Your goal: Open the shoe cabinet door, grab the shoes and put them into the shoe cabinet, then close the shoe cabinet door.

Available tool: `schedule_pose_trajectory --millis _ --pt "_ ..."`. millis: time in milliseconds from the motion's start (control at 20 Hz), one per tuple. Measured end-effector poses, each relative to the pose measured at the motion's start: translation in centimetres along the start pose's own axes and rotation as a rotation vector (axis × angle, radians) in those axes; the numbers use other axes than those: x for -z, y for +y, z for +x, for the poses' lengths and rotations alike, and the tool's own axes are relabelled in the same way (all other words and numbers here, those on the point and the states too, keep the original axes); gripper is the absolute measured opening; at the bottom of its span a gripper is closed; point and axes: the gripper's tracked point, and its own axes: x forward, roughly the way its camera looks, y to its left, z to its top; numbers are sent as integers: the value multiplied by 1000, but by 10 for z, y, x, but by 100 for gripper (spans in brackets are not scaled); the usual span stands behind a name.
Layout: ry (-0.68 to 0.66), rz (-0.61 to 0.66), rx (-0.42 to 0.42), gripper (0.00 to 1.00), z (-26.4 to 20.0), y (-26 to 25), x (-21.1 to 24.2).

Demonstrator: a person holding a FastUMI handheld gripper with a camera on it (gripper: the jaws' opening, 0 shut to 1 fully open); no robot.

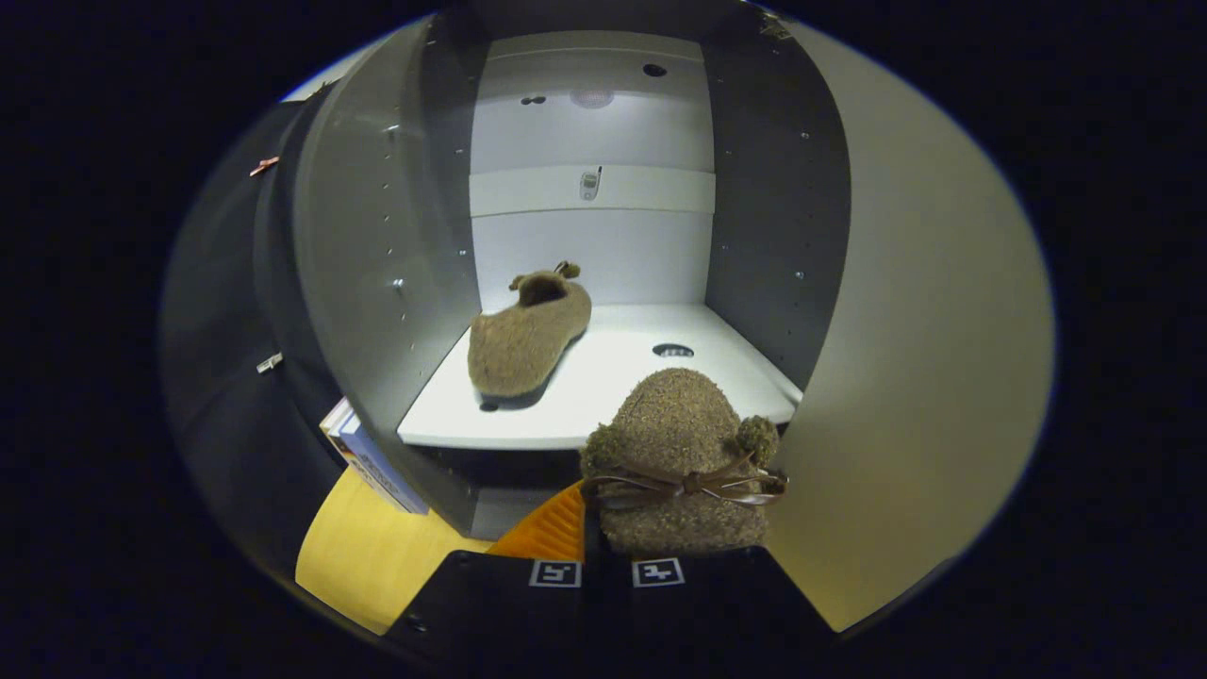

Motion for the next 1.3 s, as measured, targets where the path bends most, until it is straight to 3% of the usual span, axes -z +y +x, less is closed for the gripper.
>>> schedule_pose_trajectory --millis 200,500,750,850,1100,1150,1250,1300 --pt "5 -32 10 5 42 -4 -42" --pt "45 21 25 5 130 -22 -92" --pt "94 -46 23 5 184 -22 -101" --pt "105 -24 -5 5 201 -15 -104" --pt "170 12 28 5 223 -21 -96" --pt "175 18 30 12 222 -22 -96" --pt "189 23 19 12 215 -20 -94" --pt "197 24 16 24 210 -19 -95"
